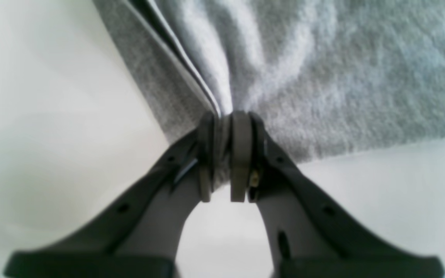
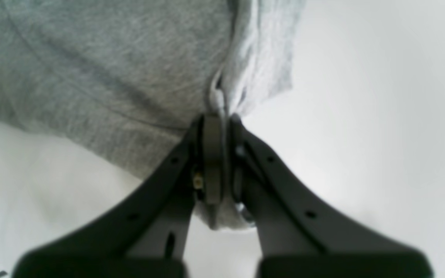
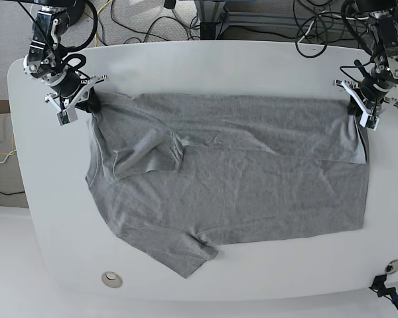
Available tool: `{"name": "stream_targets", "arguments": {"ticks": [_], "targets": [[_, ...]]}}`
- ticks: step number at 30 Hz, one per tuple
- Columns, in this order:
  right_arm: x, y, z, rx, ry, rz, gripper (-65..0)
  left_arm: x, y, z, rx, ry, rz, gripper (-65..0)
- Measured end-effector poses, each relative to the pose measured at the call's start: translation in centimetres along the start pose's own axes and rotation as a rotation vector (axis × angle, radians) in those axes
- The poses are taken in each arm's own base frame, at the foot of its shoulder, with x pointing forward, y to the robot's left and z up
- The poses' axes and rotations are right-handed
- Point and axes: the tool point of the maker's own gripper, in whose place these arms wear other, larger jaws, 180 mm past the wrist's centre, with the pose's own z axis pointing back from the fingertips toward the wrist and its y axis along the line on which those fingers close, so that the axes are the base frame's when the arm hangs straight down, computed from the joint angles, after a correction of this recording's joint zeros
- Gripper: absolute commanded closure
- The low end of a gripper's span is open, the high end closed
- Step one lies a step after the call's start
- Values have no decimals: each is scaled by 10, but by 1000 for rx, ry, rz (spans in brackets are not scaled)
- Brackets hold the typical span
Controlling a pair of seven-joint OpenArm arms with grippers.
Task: Fold the T-shirt properly
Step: 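Grasp the shoulder corners again and pull the shirt toward the robot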
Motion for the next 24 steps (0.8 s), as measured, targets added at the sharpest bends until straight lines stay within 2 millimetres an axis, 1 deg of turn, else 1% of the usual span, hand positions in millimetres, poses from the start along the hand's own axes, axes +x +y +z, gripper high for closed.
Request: {"name": "stream_targets", "arguments": {"ticks": [3,6,9,12,15,19,22,23,24], "targets": [[-22,-6,24,-36,34,-14,0,-17,-14,18,-24,26,-40,-38],[-44,-8,47,-66,106,13,0,-36,-30,35,-52,57,-67,-38],[-59,-6,62,-75,144,29,0,-50,-42,50,-68,92,-96,-38],[-69,-5,75,-87,181,40,0,-60,-57,63,-82,109,-96,-38],[-75,-3,81,-93,205,56,0,-70,-63,72,-83,132,-82,-38],[-77,-2,82,-93,210,55,0,-71,-66,75,-82,135,-78,-38],[-76,-2,81,-95,207,54,0,-72,-64,76,-79,138,-84,-41],[-76,-3,81,-101,206,49,0,-72,-64,76,-78,139,-84,-56],[-77,-3,81,-100,207,50,0,-72,-64,76,-79,138,-83,-88]]}}
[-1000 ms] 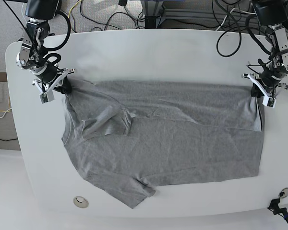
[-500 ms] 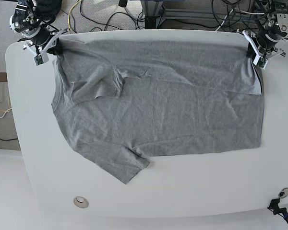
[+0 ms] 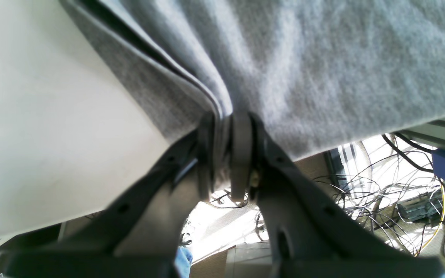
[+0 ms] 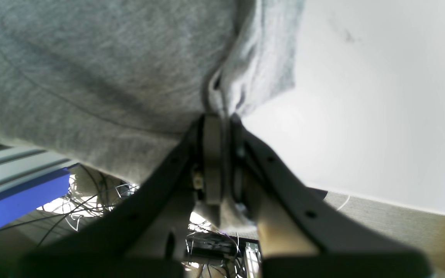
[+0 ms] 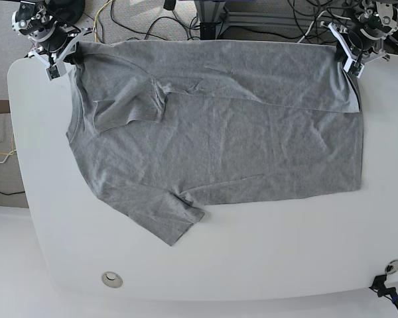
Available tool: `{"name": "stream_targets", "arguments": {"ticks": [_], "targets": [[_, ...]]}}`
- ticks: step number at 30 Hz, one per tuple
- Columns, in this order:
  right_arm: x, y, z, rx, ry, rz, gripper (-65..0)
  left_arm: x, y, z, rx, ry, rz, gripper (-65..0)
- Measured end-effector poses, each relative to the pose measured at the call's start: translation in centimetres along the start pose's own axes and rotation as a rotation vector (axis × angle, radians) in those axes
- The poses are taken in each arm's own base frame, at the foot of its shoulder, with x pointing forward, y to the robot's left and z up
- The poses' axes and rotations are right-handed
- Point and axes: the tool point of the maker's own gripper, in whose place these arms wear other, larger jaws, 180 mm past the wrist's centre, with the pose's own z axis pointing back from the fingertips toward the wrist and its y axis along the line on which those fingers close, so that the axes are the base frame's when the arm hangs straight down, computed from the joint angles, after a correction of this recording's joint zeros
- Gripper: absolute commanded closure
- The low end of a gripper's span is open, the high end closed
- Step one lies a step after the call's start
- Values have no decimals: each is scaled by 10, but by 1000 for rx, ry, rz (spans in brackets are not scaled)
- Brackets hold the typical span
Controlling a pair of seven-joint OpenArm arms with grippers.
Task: Fold the T-shirt properly
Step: 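Grasp the shoulder corners again and pull the shirt toward the robot, then move both grippers to the shirt's side edges midway and grasp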
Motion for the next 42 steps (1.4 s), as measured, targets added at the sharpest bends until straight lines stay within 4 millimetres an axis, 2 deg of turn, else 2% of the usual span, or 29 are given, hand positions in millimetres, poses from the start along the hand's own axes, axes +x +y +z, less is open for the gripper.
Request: {"name": "stream_targets", "arguments": {"ticks": [1,4,6,7,10,12,14,19,21,23,25,27,29,32,37,40,42], "targets": [[0,0,0,0,0,0,-21,0,0,0,0,0,0,-141],[1,0,0,-2,-1,2,-162,0,6,2,5,11,-29,-374],[3,-3,-1,-10,-4,1,-229,-2,12,3,16,31,-38,-471],[5,-6,-1,-17,3,4,-248,-1,13,4,23,35,-41,-476],[11,-5,-3,-17,-6,13,-251,7,9,7,17,20,-61,-475],[14,-6,-1,-30,4,41,-256,20,12,5,24,-12,-67,-475],[24,-9,5,-43,-23,52,-258,31,24,8,59,-42,-64,-475],[51,-33,26,-124,-81,102,-258,46,51,15,115,-57,-80,-475],[58,-36,27,-126,-89,129,-258,58,71,19,151,-56,-95,-475],[77,-42,23,-143,-111,129,-258,83,96,22,222,-86,-99,-475],[111,-45,19,-150,-174,138,-258,108,107,22,240,-124,-100,-475],[143,-44,10,-142,-222,144,-258,128,117,22,271,-145,-84,-475],[166,-35,-3,-101,-260,154,-258,155,125,21,283,-197,-79,-475],[190,-26,-27,-48,-268,146,-258,187,127,3,243,-247,-62,-475],[232,-39,-53,-16,-295,87,-258,207,144,-28,195,-241,29,-475],[249,-33,-72,26,-291,75,-258,226,152,-41,160,-304,88,-475],[262,-30,-82,50,-314,72,-258,226,156,-53,147,-299,112,-475]]}}
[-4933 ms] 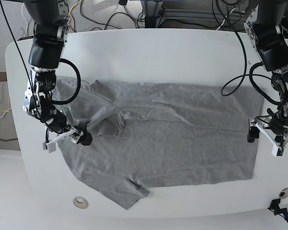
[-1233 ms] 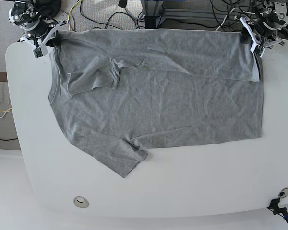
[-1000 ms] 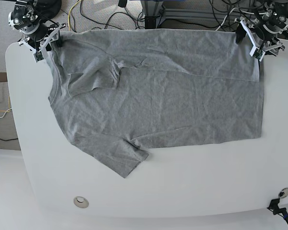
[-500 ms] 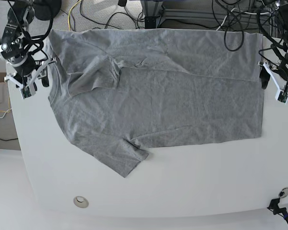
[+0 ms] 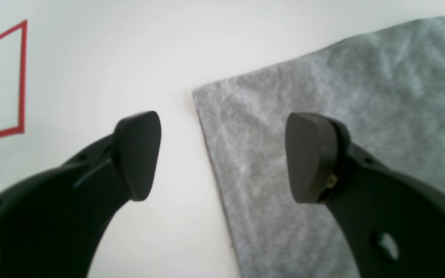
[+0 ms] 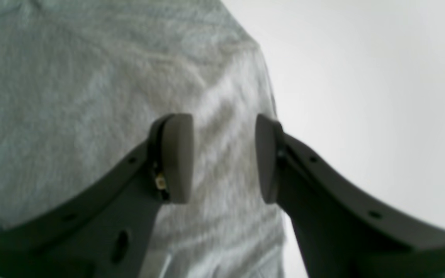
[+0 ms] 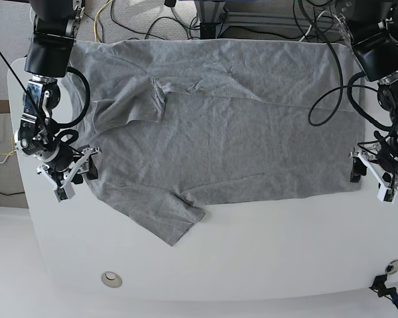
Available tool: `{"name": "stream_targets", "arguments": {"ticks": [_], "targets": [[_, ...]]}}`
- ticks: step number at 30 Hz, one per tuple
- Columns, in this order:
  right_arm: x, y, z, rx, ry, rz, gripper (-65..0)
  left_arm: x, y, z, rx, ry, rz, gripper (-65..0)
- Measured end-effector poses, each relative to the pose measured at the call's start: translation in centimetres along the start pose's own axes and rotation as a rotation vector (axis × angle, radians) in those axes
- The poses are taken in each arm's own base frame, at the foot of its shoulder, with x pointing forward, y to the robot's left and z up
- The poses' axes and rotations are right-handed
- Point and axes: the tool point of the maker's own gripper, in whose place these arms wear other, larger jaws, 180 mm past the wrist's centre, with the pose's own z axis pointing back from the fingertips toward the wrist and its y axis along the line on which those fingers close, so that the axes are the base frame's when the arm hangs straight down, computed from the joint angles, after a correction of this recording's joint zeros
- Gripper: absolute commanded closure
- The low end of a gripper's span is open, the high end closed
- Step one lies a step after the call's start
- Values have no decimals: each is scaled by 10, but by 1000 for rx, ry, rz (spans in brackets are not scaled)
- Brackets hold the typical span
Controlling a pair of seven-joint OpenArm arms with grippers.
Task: Fold the T-shirt properly
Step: 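Move both grippers to the shirt's side edges midway and grasp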
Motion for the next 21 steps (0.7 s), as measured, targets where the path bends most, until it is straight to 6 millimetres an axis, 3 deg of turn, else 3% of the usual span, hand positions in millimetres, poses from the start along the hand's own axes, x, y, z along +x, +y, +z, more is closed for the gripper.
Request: {"name": "stream_targets", "arguments": {"ticks": [3,6,9,14,21], "targets": [[5,-6,-20,-19,11,10,-258,-14,10,-17,12,56,29,-475],[8,-8,-38,-25,12,-3,-258,-9,7,-34,-28,13,92,-475],[16,-8,-52,-10,-8,-34,-258,-18,7,-47,-55,38,125,-475],[24,-24,-68,-12,-43,-132,-256,-24,-6,-66,-107,18,212,-475],[19,-29,-78,-31,-87,-217,-256,-36,-10,-74,-125,28,264,-475]]}}
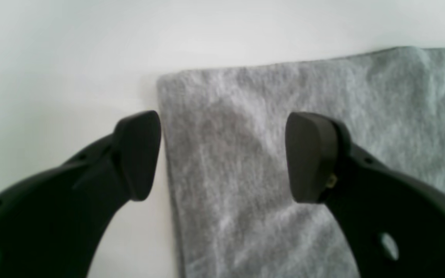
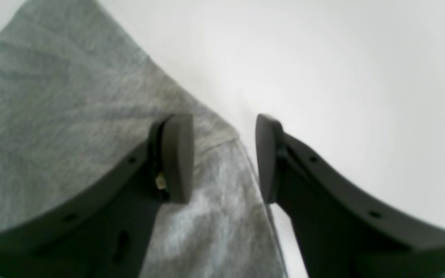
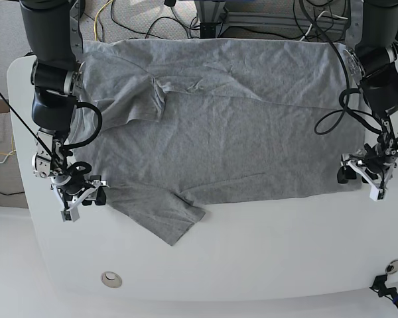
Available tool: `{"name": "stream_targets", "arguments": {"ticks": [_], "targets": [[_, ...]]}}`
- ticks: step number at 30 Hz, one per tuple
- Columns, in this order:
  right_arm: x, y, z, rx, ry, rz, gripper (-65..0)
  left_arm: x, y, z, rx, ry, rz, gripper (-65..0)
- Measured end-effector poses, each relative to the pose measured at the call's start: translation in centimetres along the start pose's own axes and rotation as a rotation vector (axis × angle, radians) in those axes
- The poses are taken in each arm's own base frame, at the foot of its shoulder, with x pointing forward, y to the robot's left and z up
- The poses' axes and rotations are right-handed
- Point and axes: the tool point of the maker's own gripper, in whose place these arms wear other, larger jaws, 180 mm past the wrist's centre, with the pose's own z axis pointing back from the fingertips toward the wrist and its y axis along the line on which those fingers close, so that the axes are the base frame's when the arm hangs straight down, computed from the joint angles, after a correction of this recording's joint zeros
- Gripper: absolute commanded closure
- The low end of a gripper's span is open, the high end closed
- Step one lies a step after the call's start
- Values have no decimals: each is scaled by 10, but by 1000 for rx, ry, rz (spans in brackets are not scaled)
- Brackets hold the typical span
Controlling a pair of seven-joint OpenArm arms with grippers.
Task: Fold the T-shirt properly
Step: 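Move both grippers to the shirt's side edges midway and grasp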
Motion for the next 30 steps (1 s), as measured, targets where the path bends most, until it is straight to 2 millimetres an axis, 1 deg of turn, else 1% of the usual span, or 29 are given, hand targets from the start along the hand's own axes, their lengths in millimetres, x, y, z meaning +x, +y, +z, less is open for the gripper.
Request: {"name": "stream_targets", "arguments": {"ticks": [1,3,4,6,9,14,17,18,19,20,21,22,28,30], "targets": [[-1,-3,-1,-18,-12,-19,-256,0,-1,-1,-5,4,4,-475],[-10,-9,-2,-40,-4,-41,-256,6,-2,-2,-7,-8,4,-475],[-16,-10,-2,-43,13,-41,-256,10,-1,-2,-6,-14,3,-475],[-20,-9,-3,-46,21,-19,-256,16,-1,-1,-5,-26,3,-475],[-25,-1,-6,-36,18,-14,-253,14,-1,-1,-4,-23,2,-475],[-25,14,-12,-7,-1,-31,-251,14,0,-1,-3,-21,2,-475],[-25,19,-14,2,-3,-33,-244,13,2,0,2,-19,4,-475],[-25,19,-14,5,-3,-32,-219,14,8,1,23,-19,11,-475],[-25,19,-14,6,-3,-32,-171,14,14,3,48,-19,19,-475],[-25,19,-14,5,-3,-32,-107,15,18,4,63,-19,21,-475],[-25,19,-14,5,0,-32,-29,15,21,6,65,-19,19,-475],[-26,19,-13,5,2,-32,0,15,21,6,64,-20,17,-475],[-28,19,-13,6,6,-32,0,13,19,5,61,-16,19,-475],[-28,19,-13,6,6,-32,0,13,22,5,77,-17,27,-475]]}}
